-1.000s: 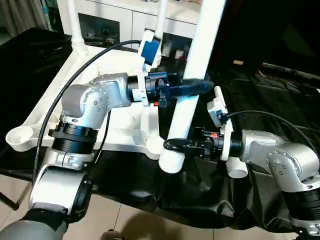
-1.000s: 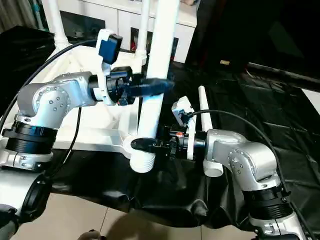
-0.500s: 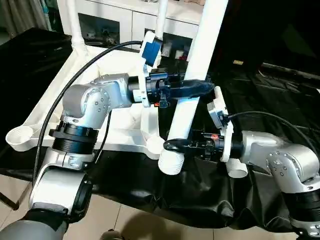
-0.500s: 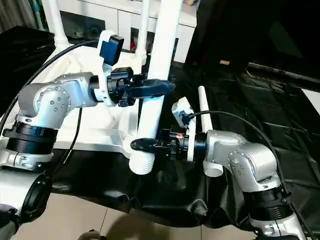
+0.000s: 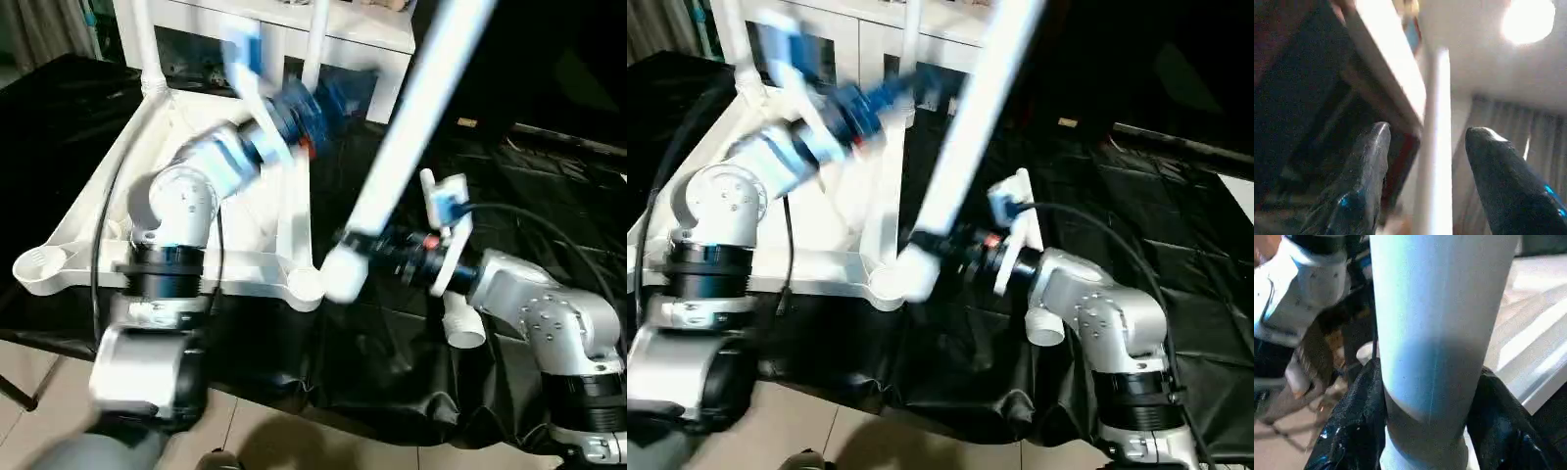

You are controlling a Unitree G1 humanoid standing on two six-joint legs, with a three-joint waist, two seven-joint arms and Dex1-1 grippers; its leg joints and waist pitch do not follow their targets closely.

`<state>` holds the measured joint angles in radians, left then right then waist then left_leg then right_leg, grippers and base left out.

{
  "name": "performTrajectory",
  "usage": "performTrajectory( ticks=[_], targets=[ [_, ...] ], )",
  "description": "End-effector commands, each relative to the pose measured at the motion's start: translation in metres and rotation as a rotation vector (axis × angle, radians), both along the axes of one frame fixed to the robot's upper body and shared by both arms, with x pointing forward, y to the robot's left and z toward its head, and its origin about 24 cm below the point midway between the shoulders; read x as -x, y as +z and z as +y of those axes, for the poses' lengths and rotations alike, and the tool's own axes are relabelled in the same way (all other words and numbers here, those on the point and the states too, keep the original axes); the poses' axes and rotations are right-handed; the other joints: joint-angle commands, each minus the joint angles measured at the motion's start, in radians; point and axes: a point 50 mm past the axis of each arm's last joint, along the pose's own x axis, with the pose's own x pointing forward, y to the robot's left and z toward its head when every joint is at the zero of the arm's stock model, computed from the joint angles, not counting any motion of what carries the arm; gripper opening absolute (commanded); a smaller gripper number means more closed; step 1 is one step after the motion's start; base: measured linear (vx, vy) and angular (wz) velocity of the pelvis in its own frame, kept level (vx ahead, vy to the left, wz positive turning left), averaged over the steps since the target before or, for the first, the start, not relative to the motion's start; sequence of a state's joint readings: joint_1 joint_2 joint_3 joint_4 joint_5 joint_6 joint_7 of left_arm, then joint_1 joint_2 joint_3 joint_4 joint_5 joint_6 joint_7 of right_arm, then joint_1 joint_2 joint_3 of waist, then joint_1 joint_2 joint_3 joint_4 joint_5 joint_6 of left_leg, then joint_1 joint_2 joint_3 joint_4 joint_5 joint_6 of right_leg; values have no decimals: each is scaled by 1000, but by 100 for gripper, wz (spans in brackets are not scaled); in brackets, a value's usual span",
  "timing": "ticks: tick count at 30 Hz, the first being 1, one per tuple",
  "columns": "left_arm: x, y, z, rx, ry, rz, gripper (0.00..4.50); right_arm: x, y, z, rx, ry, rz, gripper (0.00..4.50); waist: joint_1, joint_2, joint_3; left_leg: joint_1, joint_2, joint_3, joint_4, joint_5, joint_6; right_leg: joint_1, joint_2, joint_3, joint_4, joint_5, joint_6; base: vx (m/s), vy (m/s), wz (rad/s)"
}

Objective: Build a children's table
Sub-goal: Pick table leg

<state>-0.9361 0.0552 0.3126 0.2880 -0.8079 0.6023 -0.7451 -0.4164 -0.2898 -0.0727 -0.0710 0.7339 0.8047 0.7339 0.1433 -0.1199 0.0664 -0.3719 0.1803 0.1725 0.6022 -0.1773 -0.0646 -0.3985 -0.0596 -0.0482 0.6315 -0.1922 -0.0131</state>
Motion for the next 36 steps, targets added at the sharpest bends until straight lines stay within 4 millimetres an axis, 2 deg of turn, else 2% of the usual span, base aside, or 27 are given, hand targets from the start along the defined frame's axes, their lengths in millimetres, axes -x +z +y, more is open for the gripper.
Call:
performTrajectory(
  ticks=[1, 2, 3, 4, 5, 6, 7, 8, 9, 10, 11, 12, 14, 16, 17, 18, 19, 20, 21, 23, 26, 28, 30, 32, 34, 36],
  targets=[
    [0, -4, 6, 9, 42, 12, 281, -4, -2, -12, 13, -104, -20, 186, -1, 17, -73, 15, 45, -13, -66, -121, -35, 56, -83, 42, -72, -108, -182, 0, 0, 0],
    [-2, -13, 10, -84, 86, 16, 281, -8, -5, -14, 59, -170, -38, 186, 0, 19, -74, 15, 47, -15, -68, -124, -40, 54, -84, 42, -75, -125, -165, 0, 0, 0],
    [-2, -13, 10, -84, 86, 16, 281, -8, -5, -14, 59, -170, -38, 186, -5, 18, -71, 13, 45, -14, -70, -128, -46, 54, -81, 42, -75, -141, -152, 0, 0, 0],
    [-3, -28, 13, -285, 150, -4, 281, -13, -9, -17, 126, -242, -73, 186, -1, 22, -74, 18, 47, -17, -71, -132, -52, 51, -84, 42, -81, -173, -124, 0, 0, 0],
    [-3, -49, 20, -537, 195, -52, 281, -17, -14, -20, 181, -310, -87, 186, -5, 22, -73, 19, 47, -20, -77, -139, -60, 49, -82, 42, -82, -209, -90, 0, 0, 0],
    [-2, -55, 22, -596, 201, -62, 281, -18, -15, -20, 191, -325, -89, 186, -6, 24, -72, 20, 48, -19, -79, -149, -64, 46, -81, 44, -84, -230, -71, 0, 0, 0],
    [4, -90, 38, -981, 197, -148, 281, -23, -21, -26, 243, -416, -95, 186, -2, 24, -73, 20, 49, -24, -83, -143, -66, 43, -85, 45, -89, -254, -40, 0, 0, 0],
    [6, -101, 45, -1097, 180, -180, 281, -24, -22, -27, 248, -444, -92, 186, -16, 28, -69, 21, 48, -22, -89, -168, -79, 41, -80, 48, -87, -290, -23, 0, 0, 0],
    [8, -108, 50, -1164, 169, -199, 281, -24, -23, -28, 245, -458, -85, 186, -20, 30, -74, 28, 49, -17, -85, -170, -88, 38, -80, 49, -81, -261, -35, 0, 0, 0],
    [11, -116, 57, -1237, 140, -212, 281, -24, -24, -29, 240, -473, -73, 186, -19, 32, -76, 26, 48, -18, -83, -158, -92, 40, -81, 47, -75, -221, -55, 0, 0, 0],
    [14, -122, 63, -1283, 101, -213, 281, -24, -26, -29, 242, -478, -65, 186, -18, 40, -76, 32, 51, -16, -83, -156, -87, 34, -79, 46, -73, -159, -91, 0, 0, 0],
    [18, -128, 68, -1321, 51, -212, 281, -23, -28, -28, 251, -474, -62, 186, -18, 40, -75, 26, 49, -16, -84, -157, -86, 39, -78, 45, -66, -124, -117, 0, 0, 0],
    [27, -138, 78, -1377, -64, -179, 281, -20, -33, -26, 279, -462, -67, 186, -18, 43, -72, 27, 49, -15, -85, -170, -91, 38, -79, 44, -63, -100, -144, 0, 0, 0],
    [27, -140, 80, -1406, -83, -187, 281, -19, -35, -24, 288, -457, -74, 186, -18, 42, -71, 28, 49, -14, -85, -198, -96, 39, -81, 44, -63, -115, -158, 0, 0, 0],
    [27, -142, 82, -1422, -93, -193, 253, -19, -36, -24, 291, -454, -76, 186, -15, 41, -70, 28, 48, -14, -85, -212, -93, 38, -83, 45, -67, -135, -159, 0, 0, 0],
    [23, -147, 86, -1466, -95, -201, 247, -18, -38, -23, 298, -451, -80, 186, -14, 44, -69, 27, 48, -14, -86, -225, -91, 38, -85, 47, -72, -162, -154, 0, 0, 0],
    [22, -148, 86, -1468, -93, -200, 247, -18, -38, -23, 298, -451, -80, 186, -16, 43, -67, 29, 47, -13, -86, -241, -90, 36, -83, 47, -76, -187, -146, 0, 0, 0],
    [21, -149, 87, -1477, -87, -197, 247, -18, -39, -23, 300, -449, -80, 186, -16, 42, -68, 27, 48, -16, -87, -249, -94, 40, -87, 47, -75, -215, -139, 0, 0, 0],
    [20, -151, 88, -1478, -98, -184, 241, -17, -39, -22, 300, -446, -79, 186, -15, 42, -68, 29, 51, -17, -88, -262, -98, 37, -91, 48, -76, -240, -136, 0, 0, 0],
    [18, -152, 89, -1477, -115, -179, 207, -17, -38, -21, 302, -440, -80, 186, -16, 44, -67, 31, 49, -17, -88, -275, -98, 34, -90, 49, -83, -268, -134, 0, 0, 0],
    [17, -153, 89, -1478, -153, -178, 205, -16, -39, -20, 310, -428, -85, 186, -17, 44, -67, 30, 51, -19, -89, -280, -98, 34, -91, 48, -80, -256, -145, 0, 0, 0],
    [14, -154, 90, -1492, -155, -187, 170, -16, -40, -20, 314, -422, -88, 186, -18, 45, -67, 30, 51, -19, -88, -279, -97, 34, -90, 48, -78, -241, -151, 0, 0, 0],
    [11, -154, 91, -1514, -159, -198, 161, -15, -40, -20, 319, -413, -91, 186, -18, 43, -68, 28, 50, -18, -87, -263, -91, 36, -90, 48, -78, -221, -154, 0, 0, 0],
    [10, -154, 92, -1534, -169, -201, 159, -14, -41, -20, 322, -411, -92, 186, -18, 45, -69, 27, 51, -18, -87, -250, -90, 37, -91, 48, -77, -208, -155, 0, 0, 0],
    [10, -155, 93, -1545, -184, -197, 120, -14, -41, -20, 323, -409, -92, 186, -18, 45, -70, 26, 51, -19, -87, -251, -91, 39, -92, 47, -73, -203, -157, 0, 0, 0],
    [10, -157, 94, -1552, -216, -184, 122, -14, -42, -19, 324, -406, -92, 186, -20, 45, -70, 28, 52, -19, -87, -253, -91, 37, -92, 47, -74, -197, -165, 0, 0, 0]
  ],
)
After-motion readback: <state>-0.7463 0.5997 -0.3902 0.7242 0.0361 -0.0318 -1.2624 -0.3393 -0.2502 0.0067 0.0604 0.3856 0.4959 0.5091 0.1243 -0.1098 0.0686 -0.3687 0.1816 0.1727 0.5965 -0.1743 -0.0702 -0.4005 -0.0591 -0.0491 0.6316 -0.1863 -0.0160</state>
